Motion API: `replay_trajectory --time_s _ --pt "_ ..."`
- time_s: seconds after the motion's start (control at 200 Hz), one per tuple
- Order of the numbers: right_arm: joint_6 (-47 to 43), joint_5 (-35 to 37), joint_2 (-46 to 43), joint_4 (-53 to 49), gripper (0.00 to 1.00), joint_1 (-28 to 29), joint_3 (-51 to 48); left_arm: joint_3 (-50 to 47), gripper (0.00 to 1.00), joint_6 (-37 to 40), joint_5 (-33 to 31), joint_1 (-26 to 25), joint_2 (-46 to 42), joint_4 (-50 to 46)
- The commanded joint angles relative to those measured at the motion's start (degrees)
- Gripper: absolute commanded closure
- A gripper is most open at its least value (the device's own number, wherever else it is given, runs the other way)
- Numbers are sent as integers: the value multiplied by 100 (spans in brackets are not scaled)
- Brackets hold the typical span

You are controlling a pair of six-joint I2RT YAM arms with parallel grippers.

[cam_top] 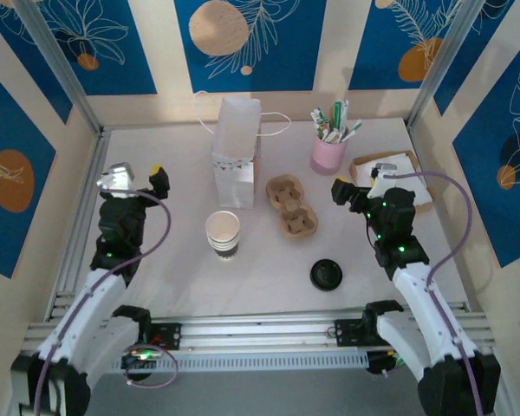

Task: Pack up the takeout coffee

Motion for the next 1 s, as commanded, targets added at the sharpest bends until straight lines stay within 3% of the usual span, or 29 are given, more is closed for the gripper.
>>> replay_trajectory --time_s 0.0,0.185,0.26,0.525,0.59,0.695,0.995 --pt "686 -518 -394 -2004 1 29 683 641 0 -1213 798 -29 -554 -2525" --pt "890 -674 -413 -4015 1 -110 1706 1323 0 -1157 2194 -26 -1375 -4351" --pt "1058 -841 -466 -4480 1 -364 1815 1420 0 -1201 2462 -26 -1631 -4849" --pt "1448 -2660 -476 -4667 0 -1045 1705 1128 0 -2293 2951 -29 -2346 -5710" --pt "1535 -2947 -309 -4634 8 -973 1700 1048 0 -2387 2984 -25 -2425 -5838" --pt "1677 -2967 44 -4549 22 -517 1777 905 0 -2406 2870 -25 -2484 -6117" --pt "1897 -710 1397 -5003 30 2269 2896 73 4 -2739 3420 -18 -2307 -5725"
